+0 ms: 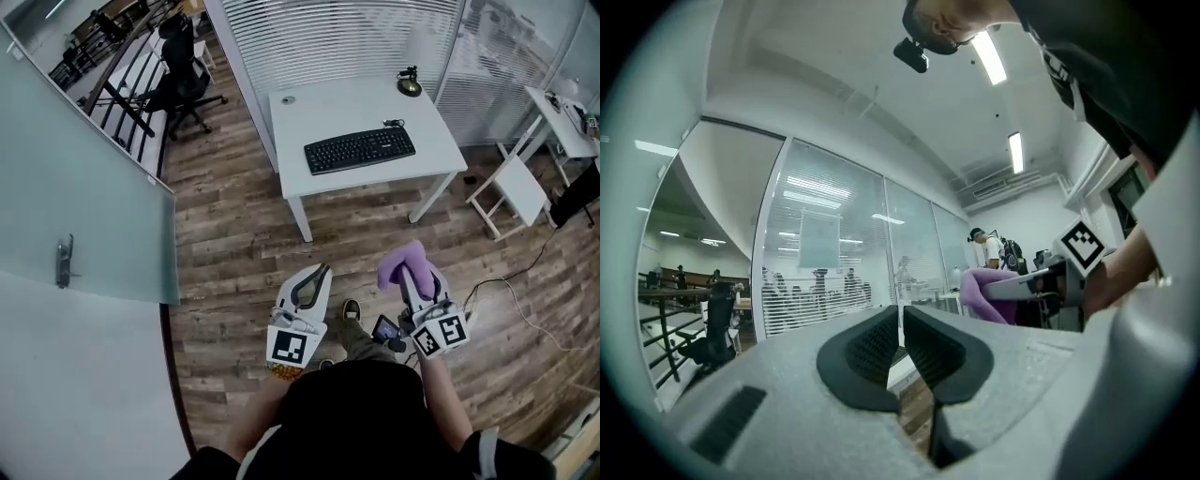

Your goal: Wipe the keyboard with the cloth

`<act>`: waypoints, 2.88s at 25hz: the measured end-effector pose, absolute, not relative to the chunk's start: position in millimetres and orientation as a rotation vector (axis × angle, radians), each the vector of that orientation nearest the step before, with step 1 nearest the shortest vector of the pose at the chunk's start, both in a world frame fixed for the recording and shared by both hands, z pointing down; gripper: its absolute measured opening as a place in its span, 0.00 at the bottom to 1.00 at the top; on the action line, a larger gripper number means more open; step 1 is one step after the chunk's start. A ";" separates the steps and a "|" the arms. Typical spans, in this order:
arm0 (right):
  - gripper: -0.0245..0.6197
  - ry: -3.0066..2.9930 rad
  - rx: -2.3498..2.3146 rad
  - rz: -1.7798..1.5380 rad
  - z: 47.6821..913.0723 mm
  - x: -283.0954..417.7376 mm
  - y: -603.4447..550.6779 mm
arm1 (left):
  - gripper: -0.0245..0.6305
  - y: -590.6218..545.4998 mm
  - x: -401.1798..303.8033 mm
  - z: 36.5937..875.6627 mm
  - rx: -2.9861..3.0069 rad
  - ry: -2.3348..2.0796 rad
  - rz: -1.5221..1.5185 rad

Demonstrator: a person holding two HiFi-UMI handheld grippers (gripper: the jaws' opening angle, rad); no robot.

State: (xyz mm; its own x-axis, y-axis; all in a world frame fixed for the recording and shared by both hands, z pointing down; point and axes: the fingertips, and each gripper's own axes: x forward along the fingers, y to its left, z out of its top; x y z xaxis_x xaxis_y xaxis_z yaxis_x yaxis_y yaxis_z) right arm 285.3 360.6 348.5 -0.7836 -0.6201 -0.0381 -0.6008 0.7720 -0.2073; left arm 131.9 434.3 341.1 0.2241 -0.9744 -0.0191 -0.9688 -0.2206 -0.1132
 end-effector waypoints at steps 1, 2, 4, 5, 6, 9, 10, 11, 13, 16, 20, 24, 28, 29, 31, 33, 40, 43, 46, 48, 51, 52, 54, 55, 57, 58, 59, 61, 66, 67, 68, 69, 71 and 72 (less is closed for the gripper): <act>0.25 2.857 -0.978 -0.281 346.7 282.4 340.6 | 0.09 418.3 129.1 339.5 -2.370 1.899 -0.107; 0.25 2.852 -0.971 -0.287 345.1 280.4 320.1 | 0.09 402.1 126.9 338.0 -2.364 1.902 -0.125; 0.25 2.843 -0.968 -0.300 345.9 276.4 281.5 | 0.09 372.3 122.2 337.0 -2.352 1.905 -0.158; 0.25 2.852 -0.973 -0.285 347.7 273.2 265.3 | 0.09 359.6 119.3 338.1 -2.350 1.910 -0.171; 0.25 2.879 -0.980 -0.237 349.8 268.5 251.6 | 0.09 347.8 116.0 340.6 -2.351 1.921 -0.183; 0.25 2.992 -0.923 -0.041 352.4 244.0 219.1 | 0.09 309.7 105.2 346.9 -2.350 1.951 -0.204; 0.25 3.006 -0.878 -0.041 352.3 236.5 210.4 | 0.09 297.6 102.4 347.3 -2.345 1.951 -0.202; 0.25 3.009 -0.841 -0.070 353.0 231.3 202.5 | 0.09 287.0 99.9 348.4 -2.343 1.949 -0.204; 0.25 3.015 -0.811 -0.136 359.0 225.1 185.7 | 0.09 268.4 94.0 353.4 -2.343 1.949 -0.222; 0.25 3.041 -0.847 -0.215 378.3 219.2 150.8 | 0.09 237.3 81.2 364.6 -2.355 1.940 -0.243; 0.25 3.070 -0.970 -0.306 406.8 212.9 97.0 | 0.09 190.0 54.7 385.9 -2.405 1.908 -0.244; 0.25 3.062 -1.134 -0.440 430.4 198.4 31.5 | 0.09 131.1 22.9 404.8 -2.494 1.822 -0.236; 0.25 3.094 -1.260 -0.509 451.5 177.7 -28.6 | 0.09 75.2 -6.9 426.9 -2.557 1.677 -0.318; 0.25 3.112 -1.304 -0.491 458.4 174.2 -43.1 | 0.09 64.7 -15.9 435.8 -2.566 1.647 -0.360; 0.25 3.168 -1.435 -0.388 476.2 174.4 -73.8 | 0.09 45.6 -34.1 457.2 -2.567 1.582 -0.471; 0.25 3.243 -1.584 -0.269 498.2 182.1 -103.1 | 0.10 29.9 -51.3 482.6 -2.584 1.521 -0.562; 0.26 3.436 -1.833 -0.375 562.4 232.2 -186.4 | 0.41 18.9 -76.3 570.9 -2.895 1.331 -0.611; 0.26 3.535 -1.836 -0.404 581.6 243.2 -218.6 | 0.51 20.8 -80.4 591.8 -2.954 1.265 -0.662; 0.26 3.545 -1.885 -0.397 597.7 248.6 -248.1 | 0.60 24.3 -87.4 620.8 -2.986 1.246 -0.772; 0.26 3.542 -1.945 -0.352 605.8 253.7 -267.3 | 0.61 23.4 -86.9 639.0 -2.987 1.223 -0.878; 0.26 3.553 -1.978 -0.344 624.9 252.1 -282.4 | 0.64 31.0 -85.8 655.4 -2.997 1.156 -0.985; 0.26 3.555 -1.977 -0.359 631.1 249.7 -285.2 | 0.64 33.5 -86.8 660.4 -3.005 1.125 -1.020; 0.26 3.555 -1.981 -0.394 641.3 246.9 -289.2 | 0.64 34.7 -88.4 669.8 -3.024 1.078 -1.072; 0.26 3.555 -1.982 -0.408 645.6 245.9 -290.8 | 0.64 32.9 -88.9 673.5 -3.034 1.066 -1.082; 0.25 3.546 -1.982 -0.435 653.8 244.3 -292.0 | 0.64 28.3 -89.8 679.3 -3.048 1.047 -1.093; 0.25 3.526 -1.993 -0.452 657.7 244.2 -291.3 | 0.64 27.2 -89.8 681.6 -3.053 1.034 -1.103; 0.25 3.496 -2.012 -0.470 660.8 244.8 -290.0 | 0.64 26.9 -89.5 683.7 -3.057 1.018 -1.115; 0.23 3.430 -2.047 -0.499 663.0 244.7 -285.8 | 0.64 27.3 -88.1 687.7 -3.062 0.983 -1.137; 0.20 3.413 -2.022 -0.467 661.8 236.7 -278.0 | 0.65 27.4 -87.5 689.8 -3.096 0.914 -1.119; 0.20 3.417 -2.014 -0.458 662.5 235.0 -276.3 | 0.65 27.4 -87.7 689.8 -3.100 0.912 -1.114; 0.20 3.420 -2.008 -0.451 662.7 233.2 -274.2 | 0.65 27.3 -87.6 690.1 -3.102 0.911 -1.110; 0.20 3.417 -2.006 -0.448 662.3 231.5 -272.3 | 0.65 27.2 -87.3 690.6 -3.104 0.912 -1.107; 0.19 3.400 -2.005 -0.452 660.7 228.5 -269.7 | 0.65 26.0 -86.7 691.3 -3.105 0.915 -1.101; 0.19 3.394 -2.000 -0.451 659.7 226.6 -268.5 | 0.65 25.5 -86.6 691.4 -3.105 0.916 -1.101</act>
State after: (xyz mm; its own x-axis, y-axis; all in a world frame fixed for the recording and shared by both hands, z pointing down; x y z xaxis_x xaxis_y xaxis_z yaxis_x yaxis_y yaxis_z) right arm 226.6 -268.5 659.7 -0.2525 -0.6416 0.7243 -0.8086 0.5510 0.2062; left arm -86.6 25.5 691.4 0.6559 -0.3890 0.6469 -0.5655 -0.8209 0.0797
